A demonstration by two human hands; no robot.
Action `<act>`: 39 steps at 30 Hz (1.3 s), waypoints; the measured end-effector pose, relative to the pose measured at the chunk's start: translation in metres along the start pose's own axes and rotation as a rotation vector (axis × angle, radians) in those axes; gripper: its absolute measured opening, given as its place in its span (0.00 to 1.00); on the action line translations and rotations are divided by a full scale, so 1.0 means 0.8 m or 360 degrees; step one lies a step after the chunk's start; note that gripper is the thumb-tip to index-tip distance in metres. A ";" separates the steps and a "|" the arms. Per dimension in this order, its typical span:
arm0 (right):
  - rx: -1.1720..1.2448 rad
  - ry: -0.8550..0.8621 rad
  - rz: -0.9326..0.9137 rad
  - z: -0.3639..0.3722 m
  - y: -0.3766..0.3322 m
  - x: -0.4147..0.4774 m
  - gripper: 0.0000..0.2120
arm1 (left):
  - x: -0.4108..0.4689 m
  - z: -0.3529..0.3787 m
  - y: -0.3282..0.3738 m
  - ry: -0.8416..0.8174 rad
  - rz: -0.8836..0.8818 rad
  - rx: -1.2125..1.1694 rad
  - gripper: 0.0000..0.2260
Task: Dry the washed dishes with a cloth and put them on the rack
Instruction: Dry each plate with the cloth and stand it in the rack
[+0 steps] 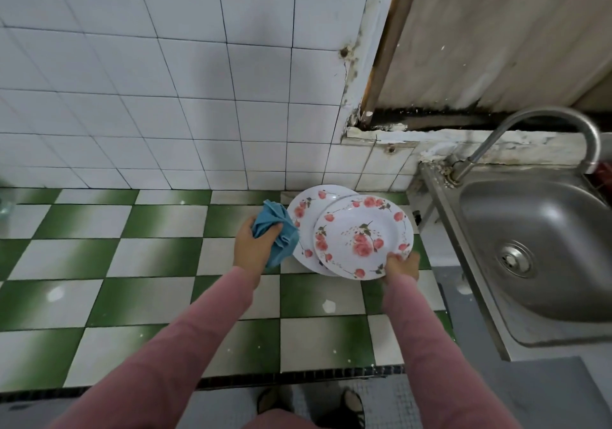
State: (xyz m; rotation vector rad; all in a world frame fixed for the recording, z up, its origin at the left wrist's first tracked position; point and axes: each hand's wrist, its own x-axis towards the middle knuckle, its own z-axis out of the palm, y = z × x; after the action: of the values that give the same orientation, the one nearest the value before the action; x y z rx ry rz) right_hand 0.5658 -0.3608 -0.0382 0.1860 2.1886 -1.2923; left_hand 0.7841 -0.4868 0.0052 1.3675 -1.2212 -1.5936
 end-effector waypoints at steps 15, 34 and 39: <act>-0.0033 0.0083 -0.0232 -0.012 -0.032 -0.003 0.14 | 0.001 0.007 0.002 0.0010 -0.0006 0.0028 0.13; -0.0043 0.0081 -0.0390 -0.001 -0.047 -0.008 0.10 | -0.004 0.002 0.008 0.0045 0.0006 0.0026 0.12; -0.0106 0.0026 -0.0567 0.005 -0.047 -0.019 0.10 | -0.005 0.004 0.007 0.0045 -0.0019 0.0024 0.11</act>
State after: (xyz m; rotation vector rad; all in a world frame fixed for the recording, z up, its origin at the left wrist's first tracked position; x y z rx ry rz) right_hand 0.5648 -0.3810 -0.0023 -0.2310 2.3475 -1.4029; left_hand 0.7815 -0.4843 0.0118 1.4046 -1.2126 -1.5707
